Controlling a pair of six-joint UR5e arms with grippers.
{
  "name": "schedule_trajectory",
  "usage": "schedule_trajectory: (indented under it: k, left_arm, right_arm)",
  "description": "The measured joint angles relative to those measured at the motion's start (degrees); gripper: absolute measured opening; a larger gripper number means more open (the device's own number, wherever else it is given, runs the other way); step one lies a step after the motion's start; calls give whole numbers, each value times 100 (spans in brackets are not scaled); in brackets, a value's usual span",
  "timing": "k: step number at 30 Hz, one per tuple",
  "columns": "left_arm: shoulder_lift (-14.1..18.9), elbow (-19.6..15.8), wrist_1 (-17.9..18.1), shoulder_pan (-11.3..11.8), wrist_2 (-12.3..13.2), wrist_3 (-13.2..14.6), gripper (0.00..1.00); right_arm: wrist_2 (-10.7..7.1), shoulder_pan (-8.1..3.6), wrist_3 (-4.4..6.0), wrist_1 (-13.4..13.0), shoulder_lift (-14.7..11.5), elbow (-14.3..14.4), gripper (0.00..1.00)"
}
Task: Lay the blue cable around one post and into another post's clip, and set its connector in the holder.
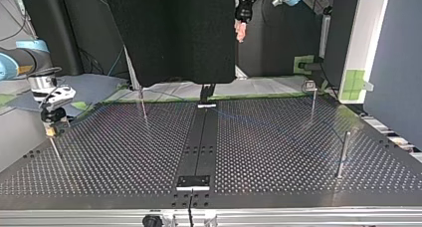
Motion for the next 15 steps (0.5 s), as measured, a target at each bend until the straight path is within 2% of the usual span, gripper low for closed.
schedule_trajectory:
  k: [15]
  left_arm:
    - [0,3,888,12,-153,307,98]
  right_arm:
    - [0,0,0,0,0,0,100]
